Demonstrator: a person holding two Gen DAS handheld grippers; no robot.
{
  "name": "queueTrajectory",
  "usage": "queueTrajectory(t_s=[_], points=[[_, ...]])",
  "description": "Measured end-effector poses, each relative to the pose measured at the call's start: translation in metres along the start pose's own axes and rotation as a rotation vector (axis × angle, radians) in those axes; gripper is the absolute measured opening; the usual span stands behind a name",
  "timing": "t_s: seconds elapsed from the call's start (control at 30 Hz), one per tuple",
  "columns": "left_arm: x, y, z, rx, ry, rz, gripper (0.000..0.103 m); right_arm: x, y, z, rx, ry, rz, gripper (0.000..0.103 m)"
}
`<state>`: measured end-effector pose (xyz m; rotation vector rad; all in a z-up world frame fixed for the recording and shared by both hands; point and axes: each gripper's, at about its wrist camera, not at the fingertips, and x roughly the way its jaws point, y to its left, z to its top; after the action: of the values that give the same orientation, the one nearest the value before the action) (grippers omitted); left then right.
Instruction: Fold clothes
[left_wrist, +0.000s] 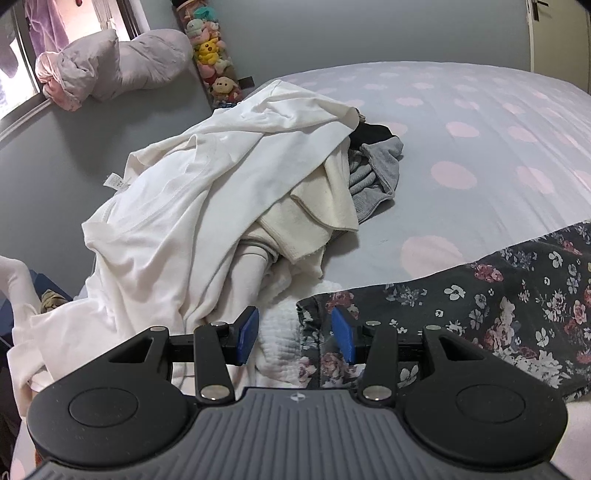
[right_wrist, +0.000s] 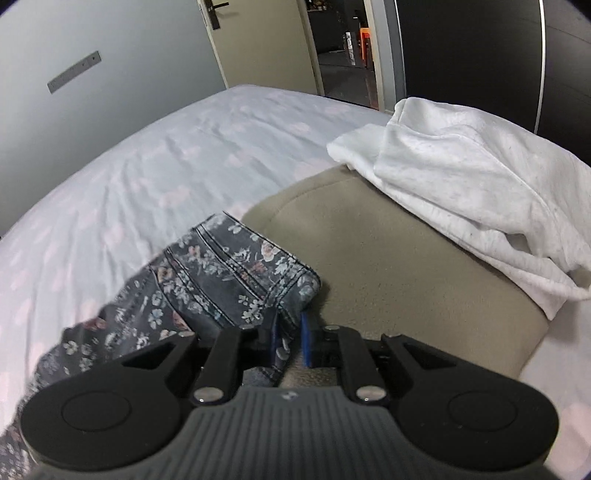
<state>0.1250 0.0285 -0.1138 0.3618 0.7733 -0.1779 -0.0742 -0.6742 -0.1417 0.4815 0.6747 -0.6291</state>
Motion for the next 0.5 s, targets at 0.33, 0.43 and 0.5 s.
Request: queueTrajectory(t_s=[0.33,0.43,0.5], points=[[-0.017,-0.024,-0.007,0.185,-0.007,-0.139,0.044,-0.039,0.040,-0.002,-0.253,-0.081,0.002,0.030],[-0.021,-0.038,-0.009,0.251,-0.014,-0.205,0.046,-0.050,0.062,-0.007,-0.323,-0.061,0.100,0.030],[-0.024,-0.049,-0.010,0.278,-0.021,-0.223,0.046,-0.056,0.083,-0.013,-0.371,-0.034,0.177,0.034]])
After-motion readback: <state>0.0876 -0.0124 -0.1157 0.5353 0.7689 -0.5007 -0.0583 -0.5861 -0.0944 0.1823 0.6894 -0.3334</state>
